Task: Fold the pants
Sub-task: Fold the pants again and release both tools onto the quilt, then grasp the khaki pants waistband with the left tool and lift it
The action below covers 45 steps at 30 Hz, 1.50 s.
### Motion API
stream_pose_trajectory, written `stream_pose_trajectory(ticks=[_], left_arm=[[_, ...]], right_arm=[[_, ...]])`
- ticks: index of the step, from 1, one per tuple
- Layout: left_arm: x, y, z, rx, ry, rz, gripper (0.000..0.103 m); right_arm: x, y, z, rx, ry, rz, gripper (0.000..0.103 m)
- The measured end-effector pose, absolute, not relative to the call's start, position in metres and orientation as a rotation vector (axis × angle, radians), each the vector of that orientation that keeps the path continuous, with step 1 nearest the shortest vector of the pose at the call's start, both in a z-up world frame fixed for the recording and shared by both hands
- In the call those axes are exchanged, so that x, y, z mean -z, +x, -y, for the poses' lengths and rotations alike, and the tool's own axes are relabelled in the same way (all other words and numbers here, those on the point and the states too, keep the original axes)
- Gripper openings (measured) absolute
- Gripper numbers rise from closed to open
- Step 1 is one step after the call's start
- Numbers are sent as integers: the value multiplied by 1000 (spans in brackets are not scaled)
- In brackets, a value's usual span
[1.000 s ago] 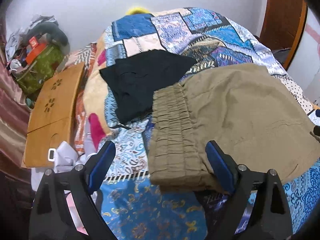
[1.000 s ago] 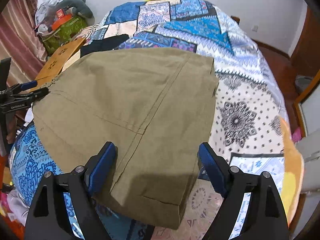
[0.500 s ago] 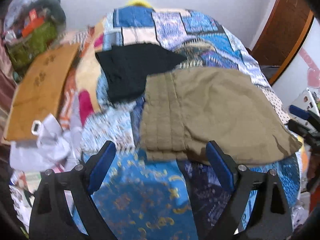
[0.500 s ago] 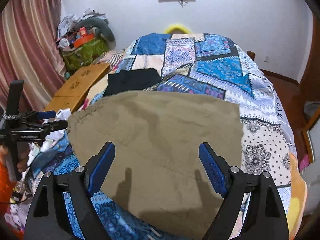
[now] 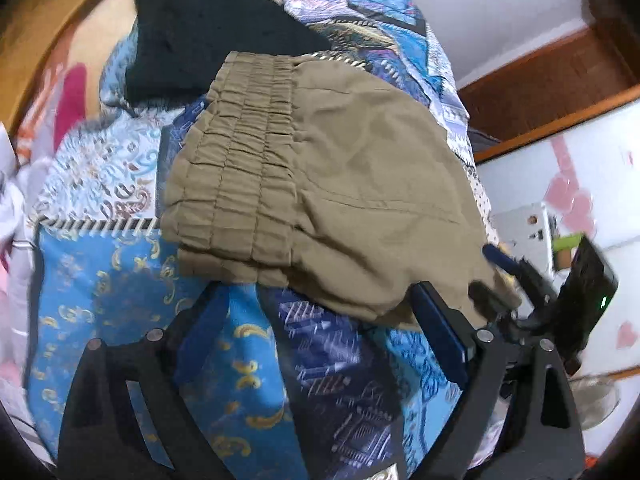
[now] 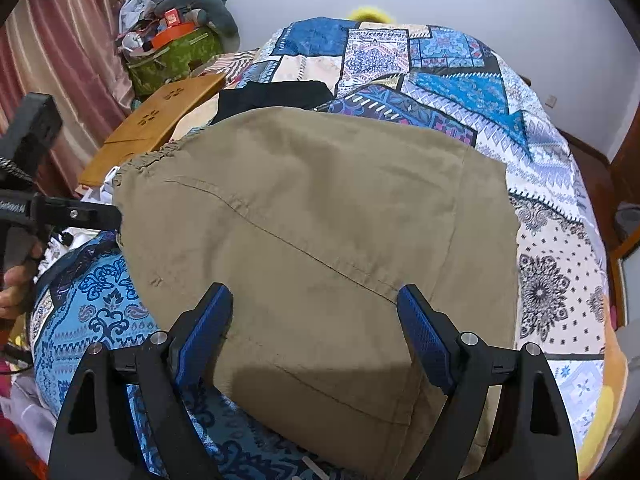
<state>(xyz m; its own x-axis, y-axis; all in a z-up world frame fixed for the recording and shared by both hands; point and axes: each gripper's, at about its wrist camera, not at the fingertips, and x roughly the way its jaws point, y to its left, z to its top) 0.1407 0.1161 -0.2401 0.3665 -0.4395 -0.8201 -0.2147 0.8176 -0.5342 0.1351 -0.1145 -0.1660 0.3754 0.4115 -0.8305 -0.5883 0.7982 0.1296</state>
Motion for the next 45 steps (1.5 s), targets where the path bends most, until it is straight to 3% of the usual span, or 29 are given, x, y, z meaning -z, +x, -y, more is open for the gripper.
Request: stream_pose_trajectory(ticks=[9, 17, 19, 23, 27, 31, 36, 38, 43, 45], left_arm=[[246, 170, -138, 111, -738, -1190, 93], [231, 178, -136, 5, -597, -1105, 64], [221, 173, -134, -15, -532, -1069, 51], [197, 164, -124, 1, -442, -999, 33], [168, 154, -113, -18, -322, -923, 29], [150, 149, -110, -22, -258, -905, 29], [170, 152, -117, -35, -265, -1003, 31], [189, 152, -127, -59, -344, -1074, 37], [220, 137, -148, -58, -547, -1143, 63], [225, 130, -151, -49, -595, -1151, 68]], right_arm=[[169, 134, 114, -660, -170, -1006, 84], [170, 135, 117, -661, -156, -1009, 84], [169, 135, 117, -658, -150, -1009, 84], [168, 135, 119, -653, -140, -1006, 84], [164, 133, 124, -637, -121, -1001, 83], [160, 133, 134, -622, -100, -1003, 83], [167, 132, 138, -611, -120, -1012, 84], [168, 130, 137, -608, -129, -1003, 84], [168, 131, 138, -611, -128, -1004, 84], [168, 132, 138, -612, -131, -1004, 84]])
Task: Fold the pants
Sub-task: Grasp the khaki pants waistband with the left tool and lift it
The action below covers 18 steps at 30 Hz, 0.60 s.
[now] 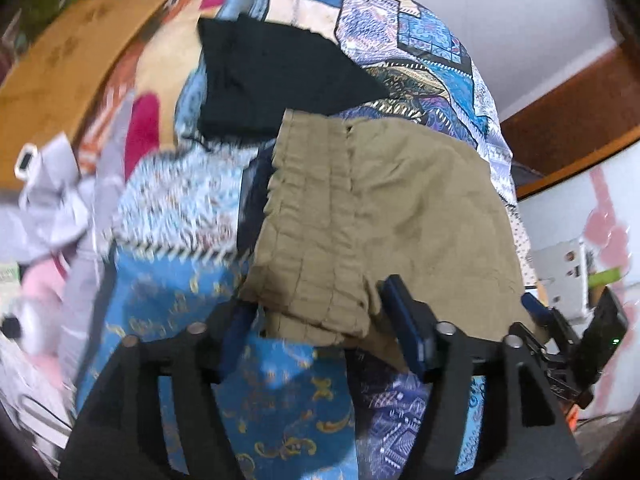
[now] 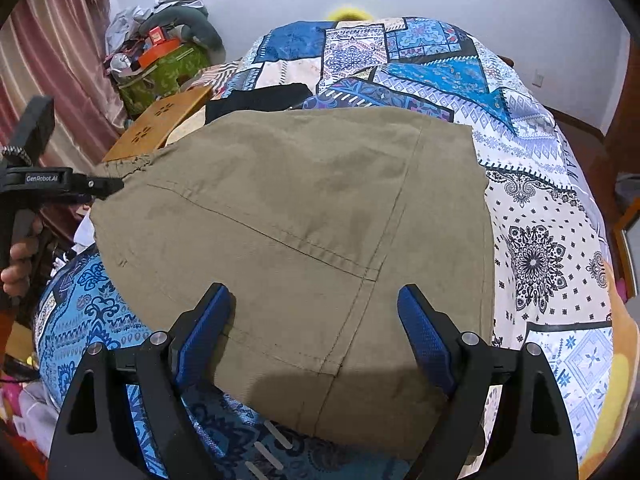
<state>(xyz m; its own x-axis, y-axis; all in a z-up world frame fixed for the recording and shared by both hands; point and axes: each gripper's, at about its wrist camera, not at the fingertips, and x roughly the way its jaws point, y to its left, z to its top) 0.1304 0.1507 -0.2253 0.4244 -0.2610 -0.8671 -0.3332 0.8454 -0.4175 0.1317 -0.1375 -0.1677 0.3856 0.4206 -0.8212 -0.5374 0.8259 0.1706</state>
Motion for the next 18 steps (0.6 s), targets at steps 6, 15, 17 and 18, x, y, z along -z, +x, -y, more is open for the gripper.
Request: stream_pose_trajectory(ticks=[6, 15, 17, 18], left_arm=[[239, 124, -146, 20, -745, -1191, 75], [226, 149, -135, -32, -677, -1113, 42], [217, 153, -130, -75, -595, -1059, 35], [214, 154, -128, -89, -568, -1040, 32]], right_arm=[[168, 133, 138, -613, -130, -1003, 86], [169, 133, 138, -613, -124, -1001, 86], [170, 134, 138, -611, -122, -1001, 86], [170, 134, 138, -610, -121, -1001, 86]])
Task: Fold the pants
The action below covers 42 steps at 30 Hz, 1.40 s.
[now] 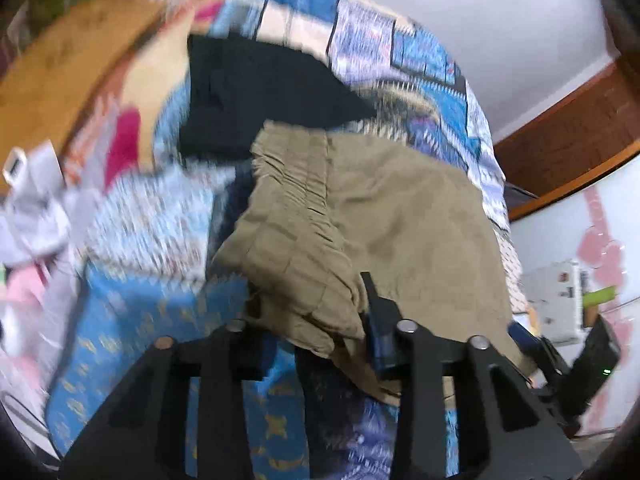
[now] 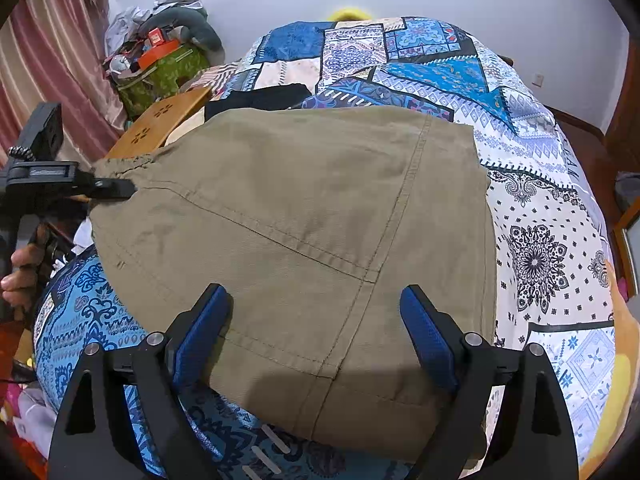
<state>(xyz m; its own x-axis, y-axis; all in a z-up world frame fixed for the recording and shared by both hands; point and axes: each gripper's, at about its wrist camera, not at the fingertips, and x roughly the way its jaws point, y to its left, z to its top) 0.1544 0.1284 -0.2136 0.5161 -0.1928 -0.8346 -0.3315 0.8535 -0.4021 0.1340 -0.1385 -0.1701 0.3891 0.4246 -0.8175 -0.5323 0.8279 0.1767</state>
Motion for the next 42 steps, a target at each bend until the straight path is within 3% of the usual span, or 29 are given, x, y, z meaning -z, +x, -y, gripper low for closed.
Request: stream_pose_trajectory(ticks=[12, 17, 35, 42], left_arm=[[111, 134, -74, -181, -59, -741, 28], [94, 135, -19, -110, 134, -660, 28], [100, 201, 63, 376, -126, -896, 26], [108, 206, 83, 404, -86, -940, 27]], right_arm=[[169, 132, 161, -567, -81, -995, 86], [170, 130, 175, -551, -46, -1005, 86], [171, 131, 183, -556, 4, -1002, 86], [173, 132, 184, -558, 13, -1002, 86]])
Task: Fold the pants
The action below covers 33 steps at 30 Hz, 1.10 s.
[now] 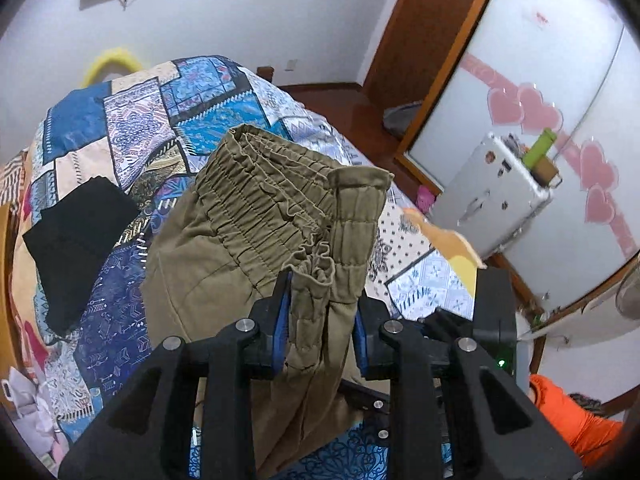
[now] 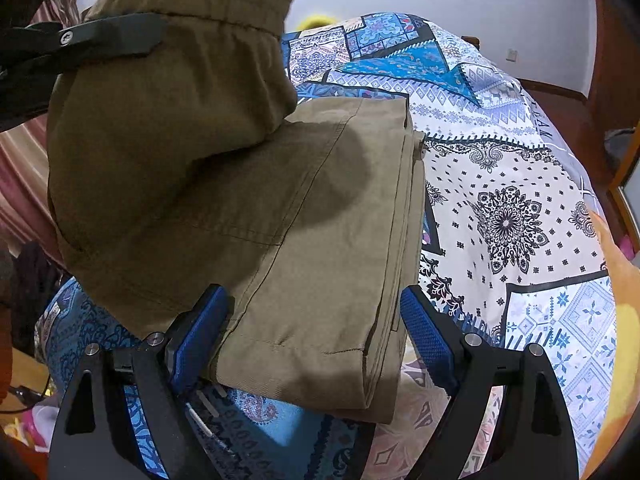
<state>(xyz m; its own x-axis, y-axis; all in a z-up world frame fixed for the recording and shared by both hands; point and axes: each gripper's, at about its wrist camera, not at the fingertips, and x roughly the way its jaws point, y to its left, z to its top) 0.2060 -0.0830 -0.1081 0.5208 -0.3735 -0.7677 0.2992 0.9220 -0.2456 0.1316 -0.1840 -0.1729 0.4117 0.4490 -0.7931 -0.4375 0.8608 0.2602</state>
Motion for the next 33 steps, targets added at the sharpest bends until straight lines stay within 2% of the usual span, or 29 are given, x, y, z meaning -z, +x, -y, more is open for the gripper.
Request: stream_pose_trajectory(ticks=[2, 4, 6, 11, 15, 21, 29, 31, 33], left_arm=[[109, 205, 87, 419, -70, -958, 41], [107, 202, 85, 449, -95, -952, 71], [100, 195, 80, 433, -98, -907, 78], [89, 198, 57, 324, -69, -857, 83], [101, 223, 32, 223, -48, -873, 87], [150, 279, 3, 134, -67, -1017, 87], [232, 342, 22, 130, 46, -1222, 88], [247, 349, 25, 131, 98, -1234, 99], [249, 346, 26, 142, 147, -1183, 103]], right_arm=[[173, 132, 184, -558, 13, -1002, 86], [173, 132, 185, -558, 14, -1003, 86], [172, 132, 185, -558, 15, -1002, 86], [170, 129, 190, -544, 23, -1005, 86], [167, 124, 197, -538, 29, -999, 86], [156, 115, 207, -509, 1, -976, 86], [150, 113, 232, -414, 33, -971, 86], [150, 115, 239, -394, 45, -974, 86], [150, 117, 245, -374, 56, -981, 86]])
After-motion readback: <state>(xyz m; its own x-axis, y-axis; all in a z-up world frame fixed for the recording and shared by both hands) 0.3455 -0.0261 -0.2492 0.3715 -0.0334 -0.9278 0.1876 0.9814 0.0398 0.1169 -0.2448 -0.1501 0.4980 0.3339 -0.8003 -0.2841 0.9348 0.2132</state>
